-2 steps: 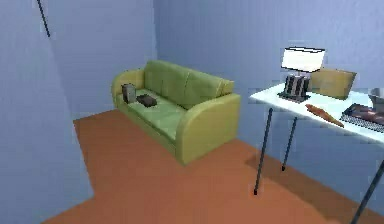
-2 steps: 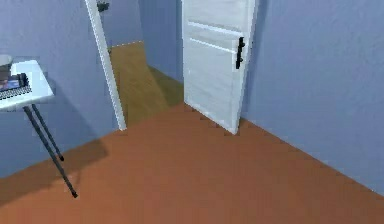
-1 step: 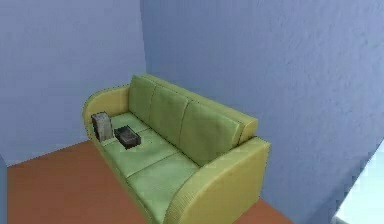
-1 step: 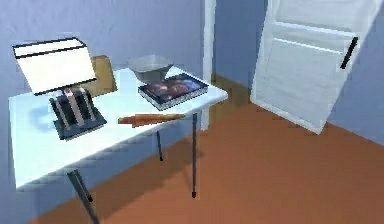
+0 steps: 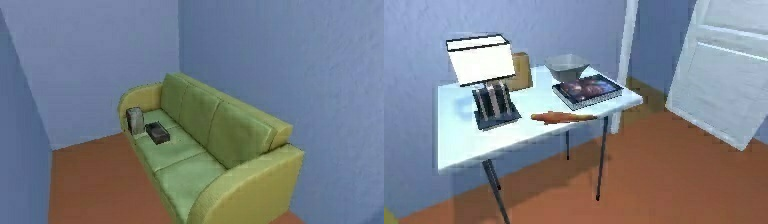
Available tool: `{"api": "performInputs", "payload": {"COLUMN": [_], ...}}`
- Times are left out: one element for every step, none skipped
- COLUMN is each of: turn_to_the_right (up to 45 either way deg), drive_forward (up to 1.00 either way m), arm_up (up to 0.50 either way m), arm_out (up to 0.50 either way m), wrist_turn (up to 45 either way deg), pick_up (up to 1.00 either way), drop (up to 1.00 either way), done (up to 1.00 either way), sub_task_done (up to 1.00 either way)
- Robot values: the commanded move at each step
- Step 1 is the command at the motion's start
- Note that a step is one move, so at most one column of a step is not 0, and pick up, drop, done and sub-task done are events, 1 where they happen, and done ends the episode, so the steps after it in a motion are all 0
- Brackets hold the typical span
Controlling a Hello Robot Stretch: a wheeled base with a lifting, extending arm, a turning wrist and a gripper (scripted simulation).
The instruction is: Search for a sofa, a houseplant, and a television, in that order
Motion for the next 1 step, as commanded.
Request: {"api": "performInputs", "payload": {"turn_to_the_right": [0.0], "drive_forward": [0.0], "arm_up": [0.0], "arm_out": [0.0], "wrist_turn": [0.0], "pick_up": [0.0], "drop": [0.0], "done": [0.0], "sub_task_done": [1.0]}}
